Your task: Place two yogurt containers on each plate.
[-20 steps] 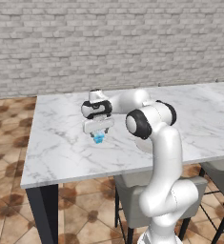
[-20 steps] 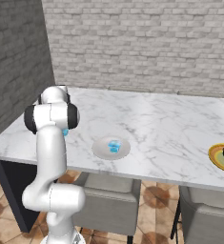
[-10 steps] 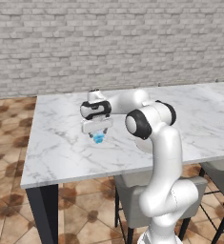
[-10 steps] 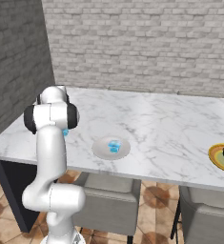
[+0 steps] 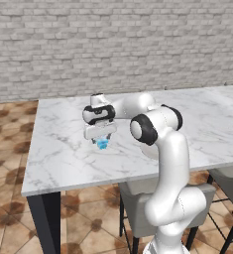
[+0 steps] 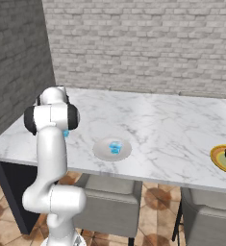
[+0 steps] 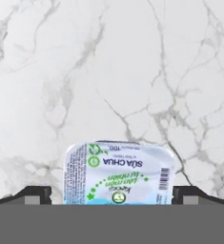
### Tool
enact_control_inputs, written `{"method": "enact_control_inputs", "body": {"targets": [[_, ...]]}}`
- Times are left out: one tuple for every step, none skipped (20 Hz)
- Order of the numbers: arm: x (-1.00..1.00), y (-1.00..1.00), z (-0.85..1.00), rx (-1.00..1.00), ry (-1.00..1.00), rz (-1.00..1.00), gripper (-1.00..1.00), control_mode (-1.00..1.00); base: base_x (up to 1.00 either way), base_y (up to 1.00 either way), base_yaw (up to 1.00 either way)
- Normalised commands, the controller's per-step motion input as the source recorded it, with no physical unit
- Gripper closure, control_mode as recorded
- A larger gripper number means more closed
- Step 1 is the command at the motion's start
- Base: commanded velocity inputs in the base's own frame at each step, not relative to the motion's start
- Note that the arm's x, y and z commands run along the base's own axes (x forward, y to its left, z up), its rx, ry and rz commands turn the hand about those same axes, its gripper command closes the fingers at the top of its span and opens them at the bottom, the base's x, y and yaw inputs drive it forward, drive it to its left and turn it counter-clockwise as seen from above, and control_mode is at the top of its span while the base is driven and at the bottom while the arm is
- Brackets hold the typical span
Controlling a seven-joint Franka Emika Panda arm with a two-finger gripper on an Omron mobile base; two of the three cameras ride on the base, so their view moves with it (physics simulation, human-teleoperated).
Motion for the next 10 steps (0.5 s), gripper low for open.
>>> {"method": "enact_control_inputs", "body": {"targets": [[0.0,-0.12,-0.02,0.0,0.0,0.0,-1.0,-1.0,0.0,0.0,0.0],[0.0,-0.14,-0.02,0.0,0.0,0.0,-1.0,-1.0,0.0,0.0,0.0],[0.0,-0.14,-0.04,0.0,0.0,0.0,-1.0,-1.0,0.0,0.0,0.0],[0.0,-0.11,-0.05,0.0,0.0,0.01,-1.0,-1.0,0.0,0.0,0.0],[0.0,-0.06,-0.08,0.0,0.0,0.01,-1.0,-1.0,0.0,0.0,0.0],[0.0,-0.01,-0.11,0.0,0.0,0.01,-1.0,-1.0,0.0,0.0,0.0],[0.0,0.0,-0.16,0.0,0.0,0.01,-1.0,-1.0,0.0,0.0,0.0],[0.0,0.0,-0.18,0.0,0.0,0.01,-1.0,-1.0,0.0,0.0,0.0],[0.0,0.0,-0.19,0.0,0.0,0.0,-1.0,-1.0,0.0,0.0,0.0],[0.0,0.0,-0.2,0.0,0.0,0.0,-1.0,-1.0,0.0,0.0,0.0]]}}
